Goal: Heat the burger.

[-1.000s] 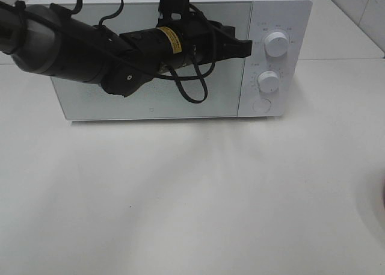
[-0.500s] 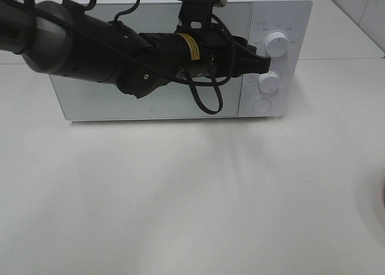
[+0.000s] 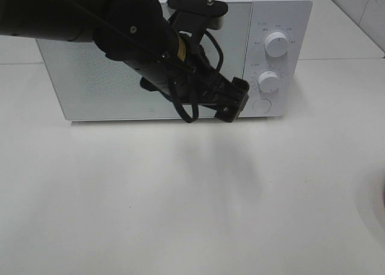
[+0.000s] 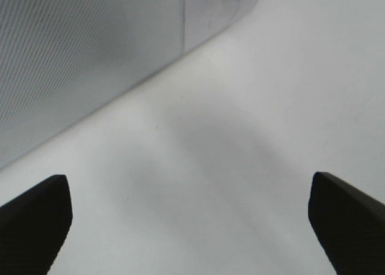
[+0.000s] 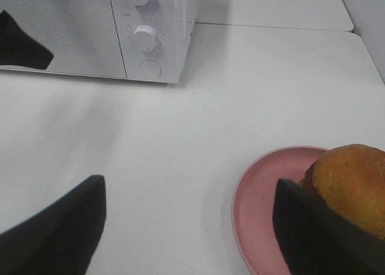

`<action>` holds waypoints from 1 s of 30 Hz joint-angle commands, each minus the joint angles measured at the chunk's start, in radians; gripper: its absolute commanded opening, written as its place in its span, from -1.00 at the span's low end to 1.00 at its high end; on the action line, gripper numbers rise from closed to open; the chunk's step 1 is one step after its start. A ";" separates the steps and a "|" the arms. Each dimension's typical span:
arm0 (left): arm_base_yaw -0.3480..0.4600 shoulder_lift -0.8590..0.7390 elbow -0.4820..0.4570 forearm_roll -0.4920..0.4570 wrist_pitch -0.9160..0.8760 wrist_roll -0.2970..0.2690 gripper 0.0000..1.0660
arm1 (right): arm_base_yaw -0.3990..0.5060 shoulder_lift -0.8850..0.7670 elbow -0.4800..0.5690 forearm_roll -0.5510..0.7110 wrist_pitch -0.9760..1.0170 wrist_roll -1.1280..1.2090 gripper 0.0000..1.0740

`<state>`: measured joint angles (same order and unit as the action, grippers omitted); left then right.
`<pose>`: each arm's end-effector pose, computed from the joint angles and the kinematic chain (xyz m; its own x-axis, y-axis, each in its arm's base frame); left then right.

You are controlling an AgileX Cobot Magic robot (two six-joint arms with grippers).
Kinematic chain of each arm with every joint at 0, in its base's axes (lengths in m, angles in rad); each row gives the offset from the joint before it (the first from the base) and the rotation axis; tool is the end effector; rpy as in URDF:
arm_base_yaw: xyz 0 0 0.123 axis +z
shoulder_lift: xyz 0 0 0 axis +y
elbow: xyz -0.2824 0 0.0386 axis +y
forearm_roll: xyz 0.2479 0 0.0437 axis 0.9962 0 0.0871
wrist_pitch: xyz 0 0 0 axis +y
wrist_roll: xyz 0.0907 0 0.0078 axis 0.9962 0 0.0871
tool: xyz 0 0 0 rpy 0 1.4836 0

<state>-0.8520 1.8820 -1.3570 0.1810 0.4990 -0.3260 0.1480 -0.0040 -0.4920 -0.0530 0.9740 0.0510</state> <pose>0.2784 -0.3062 0.2208 -0.6393 0.4796 -0.6011 0.6184 0.7852 -0.0311 -0.0007 -0.0041 0.2822 -0.3784 -0.0350 -0.9250 -0.0992 0.9951 0.0029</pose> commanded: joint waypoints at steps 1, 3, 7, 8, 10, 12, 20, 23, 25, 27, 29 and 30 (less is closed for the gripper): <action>-0.004 -0.027 -0.011 0.000 0.148 0.002 0.88 | -0.007 -0.030 0.002 0.004 -0.015 0.003 0.41; -0.004 -0.030 -0.011 0.000 0.201 0.002 0.88 | -0.007 -0.030 0.002 0.004 -0.015 0.003 0.41; -0.004 -0.038 -0.011 -0.007 0.406 0.005 0.88 | -0.007 -0.030 0.002 0.004 -0.015 0.003 0.41; -0.004 -0.039 -0.011 -0.018 0.478 0.034 0.88 | -0.007 -0.030 0.002 0.004 -0.015 0.003 0.41; -0.004 -0.039 -0.011 -0.025 0.511 0.049 0.88 | -0.007 -0.030 0.002 0.004 -0.015 0.003 0.41; -0.004 -0.040 -0.011 -0.057 0.562 0.078 0.88 | -0.007 -0.030 0.002 0.004 -0.015 0.003 0.41; 0.070 -0.052 0.006 -0.266 0.703 0.240 0.88 | -0.007 -0.030 0.002 0.004 -0.015 0.003 0.41; 0.109 -0.071 0.024 -0.277 0.701 0.249 0.88 | -0.007 -0.030 0.002 0.004 -0.015 0.003 0.41; 0.178 -0.123 0.075 -0.275 0.683 0.249 0.88 | -0.007 -0.030 0.002 0.004 -0.015 0.003 0.41; 0.231 -0.165 0.123 -0.275 0.679 0.255 0.88 | -0.007 -0.030 0.002 0.004 -0.015 0.003 0.41; 0.263 -0.197 0.151 -0.277 0.674 0.261 0.88 | -0.007 -0.030 0.002 0.004 -0.015 0.003 0.41; 0.327 -0.250 0.205 -0.284 0.655 0.264 0.88 | -0.007 -0.030 0.002 0.004 -0.015 0.003 0.41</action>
<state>-0.5970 1.7050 -1.2190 -0.0870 1.1760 -0.0710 0.1480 -0.0040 -0.4920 -0.0530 0.9740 0.0510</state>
